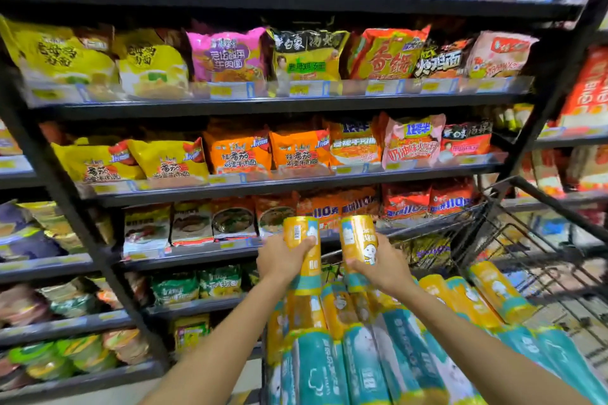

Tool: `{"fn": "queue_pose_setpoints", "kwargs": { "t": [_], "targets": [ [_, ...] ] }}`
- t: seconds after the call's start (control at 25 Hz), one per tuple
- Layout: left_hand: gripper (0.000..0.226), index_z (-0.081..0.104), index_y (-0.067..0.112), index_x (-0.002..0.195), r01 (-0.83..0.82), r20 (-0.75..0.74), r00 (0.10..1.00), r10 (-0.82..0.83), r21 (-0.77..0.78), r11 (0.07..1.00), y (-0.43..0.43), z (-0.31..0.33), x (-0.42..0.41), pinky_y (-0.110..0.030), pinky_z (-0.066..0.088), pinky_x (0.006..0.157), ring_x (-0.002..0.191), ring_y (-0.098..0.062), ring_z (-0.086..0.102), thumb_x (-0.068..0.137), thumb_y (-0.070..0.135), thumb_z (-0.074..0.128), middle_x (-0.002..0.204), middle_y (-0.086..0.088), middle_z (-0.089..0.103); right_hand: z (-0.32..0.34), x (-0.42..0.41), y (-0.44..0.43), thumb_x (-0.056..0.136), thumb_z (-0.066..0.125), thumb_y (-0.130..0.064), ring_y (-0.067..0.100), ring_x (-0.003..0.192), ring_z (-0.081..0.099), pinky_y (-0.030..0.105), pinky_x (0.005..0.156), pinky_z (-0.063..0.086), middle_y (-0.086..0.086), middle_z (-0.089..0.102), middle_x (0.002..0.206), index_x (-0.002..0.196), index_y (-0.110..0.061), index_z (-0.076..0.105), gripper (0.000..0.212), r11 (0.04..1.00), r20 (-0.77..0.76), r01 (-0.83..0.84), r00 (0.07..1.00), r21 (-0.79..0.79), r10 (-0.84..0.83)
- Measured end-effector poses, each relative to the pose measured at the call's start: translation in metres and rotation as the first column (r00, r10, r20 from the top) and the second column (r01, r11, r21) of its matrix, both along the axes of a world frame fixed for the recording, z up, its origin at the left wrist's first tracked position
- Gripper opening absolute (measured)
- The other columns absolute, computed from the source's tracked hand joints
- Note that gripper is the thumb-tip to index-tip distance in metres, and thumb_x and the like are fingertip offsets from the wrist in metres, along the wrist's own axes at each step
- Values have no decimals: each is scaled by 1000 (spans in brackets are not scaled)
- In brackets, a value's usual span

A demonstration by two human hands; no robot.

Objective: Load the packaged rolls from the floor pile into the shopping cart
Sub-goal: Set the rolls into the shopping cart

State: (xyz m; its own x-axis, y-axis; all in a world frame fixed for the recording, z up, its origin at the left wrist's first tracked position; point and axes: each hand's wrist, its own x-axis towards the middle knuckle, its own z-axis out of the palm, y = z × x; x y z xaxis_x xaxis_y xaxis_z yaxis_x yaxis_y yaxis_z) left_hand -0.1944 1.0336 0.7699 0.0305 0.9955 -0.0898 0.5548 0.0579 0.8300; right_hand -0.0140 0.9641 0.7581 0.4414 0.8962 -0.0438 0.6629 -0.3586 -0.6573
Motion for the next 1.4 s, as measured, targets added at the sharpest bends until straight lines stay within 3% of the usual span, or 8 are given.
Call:
{"fn": "queue_pose_setpoints", "kwargs": {
  "t": [0.2,0.32,0.44,0.6,0.72,0.88,1.24,1.4],
  "targets": [
    [43,67,13,76,7,-52,999,-15,-148,989,29,-44,21,-37,50,76,91,-31,65,77,55,68,89,-10,71,-32,25,34,75,75,-42,29,107,60,32,83,48,10,62,115,123,-9,48,64,979,-13,-4,1000,-202,2],
    [49,47,16,61,-10,-77,997,-8,-231,973,35,-66,33,-39,49,75,90,-34,64,76,57,68,89,-16,68,-50,34,43,76,74,-45,29,113,58,33,87,46,12,61,123,127,-8,45,69,945,8,-5,1000,-326,8],
    [47,57,11,74,-24,-137,990,-20,-310,950,39,-83,43,-37,47,81,97,-34,62,77,57,67,101,-18,67,-64,40,48,77,72,-45,29,117,56,33,90,45,12,59,126,126,-7,42,69,900,-3,-13,1000,-435,13],
    [48,46,14,64,-13,-128,991,-40,-385,923,36,-103,52,-36,48,75,88,-31,63,78,54,68,82,-8,61,-76,39,51,81,68,-46,30,115,55,33,85,45,13,59,123,124,-3,41,66,854,62,-26,996,-519,68],
    [53,47,12,64,-25,-178,982,-54,-413,911,31,-117,54,-33,42,61,70,-26,58,75,59,68,75,-7,61,-81,28,53,82,67,-45,30,119,53,33,87,44,13,55,128,129,-3,38,69,836,104,-12,991,-549,83],
    [54,57,9,88,-25,-324,937,-128,-429,903,23,-122,61,-32,46,68,94,-28,63,78,61,63,100,-10,66,-85,19,50,84,65,-41,30,117,53,32,84,44,11,54,126,119,-9,46,51,820,144,-6,984,-572,108],
    [56,53,11,79,22,-491,851,-185,-318,948,14,-124,58,-30,43,63,93,-26,63,80,66,57,99,-6,67,-84,21,48,81,66,-44,26,107,60,31,78,50,6,61,114,108,-15,62,39,803,283,26,942,-596,179],
    [61,58,11,110,45,-524,837,-158,-222,974,17,-112,52,-33,47,76,104,-26,60,77,62,61,112,-7,64,-69,23,53,90,55,-48,29,115,56,35,86,49,8,58,121,120,-13,52,46,886,375,-40,897,-461,235]
  ]
}}
